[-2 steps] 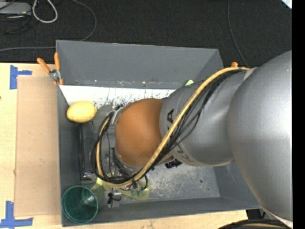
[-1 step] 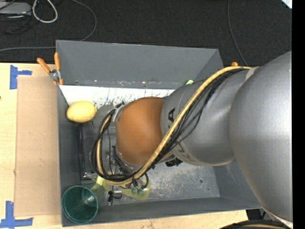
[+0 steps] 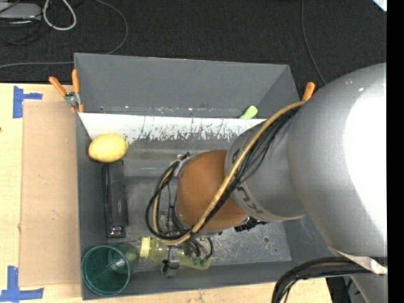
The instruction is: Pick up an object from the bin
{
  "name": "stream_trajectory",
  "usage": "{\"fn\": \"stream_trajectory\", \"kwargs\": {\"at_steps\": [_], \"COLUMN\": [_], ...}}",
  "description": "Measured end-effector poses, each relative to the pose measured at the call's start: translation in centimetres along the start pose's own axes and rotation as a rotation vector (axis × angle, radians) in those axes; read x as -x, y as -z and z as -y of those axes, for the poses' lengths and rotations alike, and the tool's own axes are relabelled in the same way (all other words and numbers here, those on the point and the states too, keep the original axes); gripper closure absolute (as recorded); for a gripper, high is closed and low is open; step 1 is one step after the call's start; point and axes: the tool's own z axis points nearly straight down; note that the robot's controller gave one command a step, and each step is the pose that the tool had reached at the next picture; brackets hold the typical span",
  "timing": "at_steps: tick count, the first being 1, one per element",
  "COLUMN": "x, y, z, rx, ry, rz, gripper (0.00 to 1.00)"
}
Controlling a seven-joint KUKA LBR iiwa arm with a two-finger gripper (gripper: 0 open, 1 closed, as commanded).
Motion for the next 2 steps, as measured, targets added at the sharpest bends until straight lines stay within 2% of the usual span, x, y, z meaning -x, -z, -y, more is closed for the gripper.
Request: {"fn": "stream_trajectory", "kwargs": {"at_steps": [1, 2], "x": [-0.25, 0.14], "y": [0.00, 0.04], "z": [-0.35, -0.04], "rx": [0.005, 0.002], "ry": [-0.034, -0.007], "rz": [0.009, 0.006], "gripper": [0.00, 0.00]}}
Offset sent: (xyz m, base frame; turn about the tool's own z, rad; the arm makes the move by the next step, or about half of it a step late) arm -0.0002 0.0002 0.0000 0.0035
